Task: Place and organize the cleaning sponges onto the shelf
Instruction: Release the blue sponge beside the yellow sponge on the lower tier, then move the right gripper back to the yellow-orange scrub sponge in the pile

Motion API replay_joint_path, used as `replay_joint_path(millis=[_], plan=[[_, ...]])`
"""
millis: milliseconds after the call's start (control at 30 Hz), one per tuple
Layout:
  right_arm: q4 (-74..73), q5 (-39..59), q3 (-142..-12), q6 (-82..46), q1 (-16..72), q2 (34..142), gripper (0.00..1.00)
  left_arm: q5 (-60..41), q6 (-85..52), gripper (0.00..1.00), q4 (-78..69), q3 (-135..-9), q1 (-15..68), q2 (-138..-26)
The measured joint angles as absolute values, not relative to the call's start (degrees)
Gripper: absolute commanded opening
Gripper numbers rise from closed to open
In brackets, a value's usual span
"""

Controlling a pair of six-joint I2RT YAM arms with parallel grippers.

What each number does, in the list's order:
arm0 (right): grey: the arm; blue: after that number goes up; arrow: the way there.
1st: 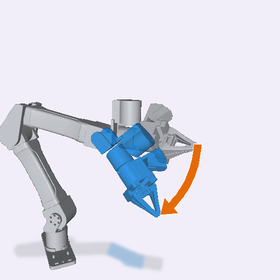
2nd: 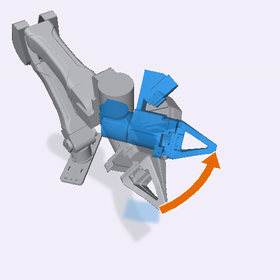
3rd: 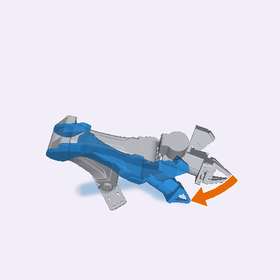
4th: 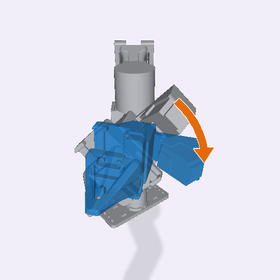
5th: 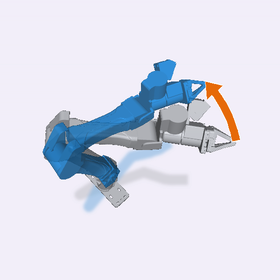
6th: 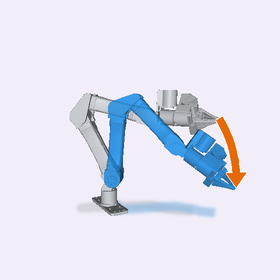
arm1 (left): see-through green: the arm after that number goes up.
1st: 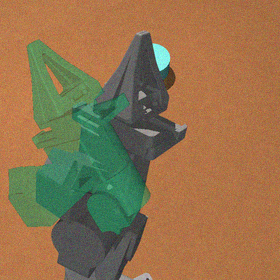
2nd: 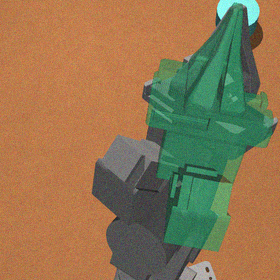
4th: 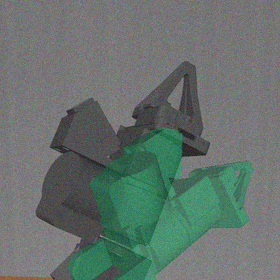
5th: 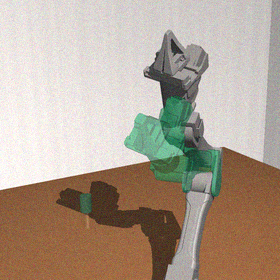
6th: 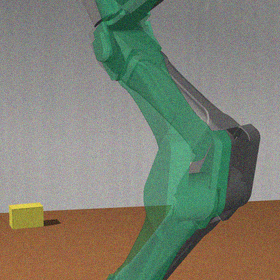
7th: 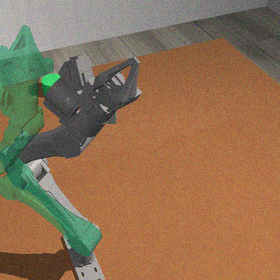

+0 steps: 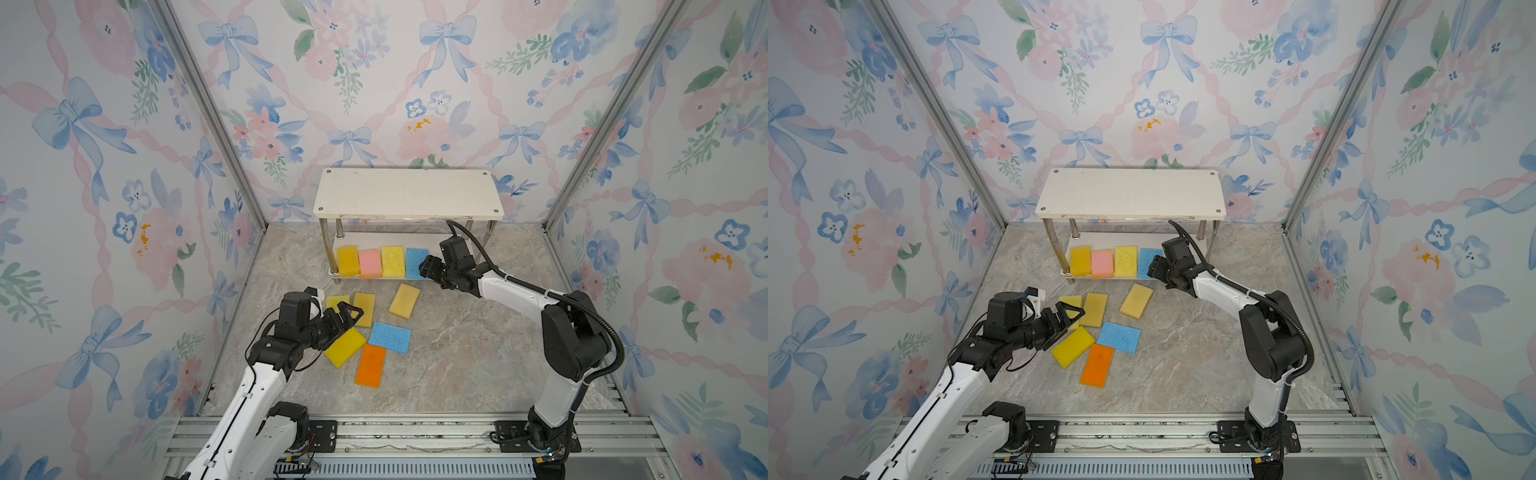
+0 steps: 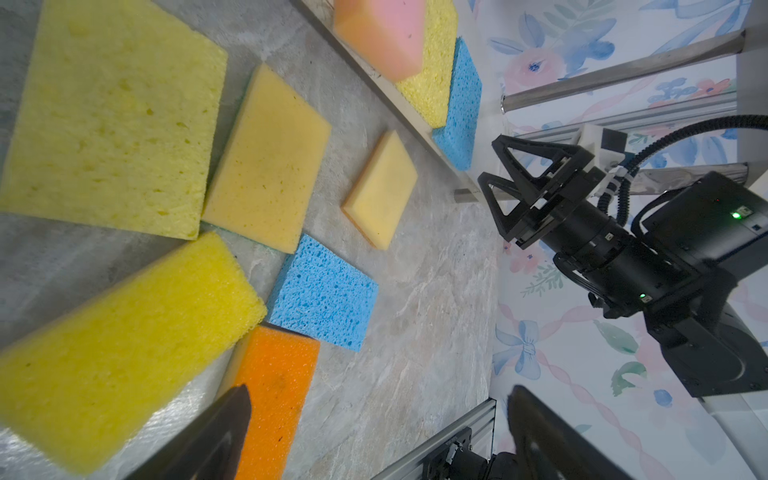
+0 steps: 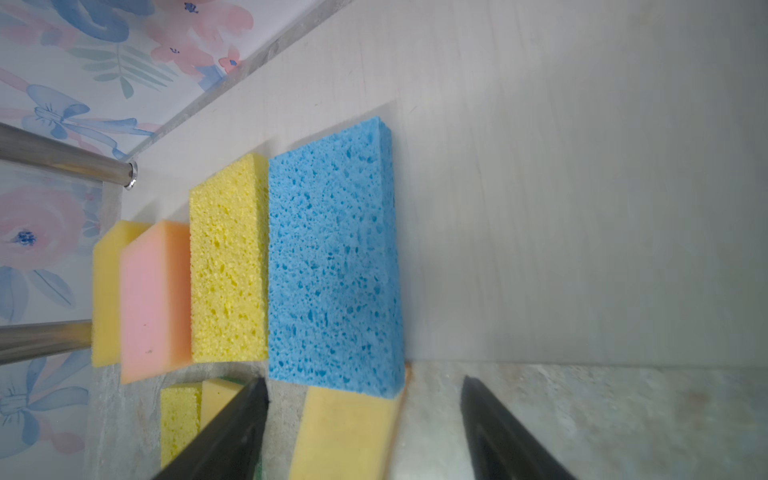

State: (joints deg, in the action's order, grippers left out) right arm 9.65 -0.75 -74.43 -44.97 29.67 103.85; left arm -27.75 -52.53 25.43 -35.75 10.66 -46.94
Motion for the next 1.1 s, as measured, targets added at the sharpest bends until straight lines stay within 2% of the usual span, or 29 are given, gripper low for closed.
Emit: replay_joint_path(millis=[267,400,533,733,1100], plan=[[14.4,-2.1,-69.6,-46.0,32.9,90.7,0.81,-27.2,-52.5,0.98,25.5,-35.7,10.7,-48.4],[16.4,-2.2,-64.5,-48.2,37.0,82.3,0.82,-26.5,-52.5,0.98,25.4,-35.0,10.8,-48.1],[16.5,-0.8,-57.2,-53.6,40.4,78.2,0.83,-25.8,-52.7,0.98,25.3,-31.8,12.9,-47.9],[15.8,2.3,-50.6,-60.8,42.7,80.7,0.79,-24.3,-54.1,0.98,26.1,-25.6,19.8,-47.7],[11.3,5.8,-61.6,-60.2,43.0,96.8,0.64,-23.4,-54.7,0.98,26.3,-26.4,19.9,-45.6]])
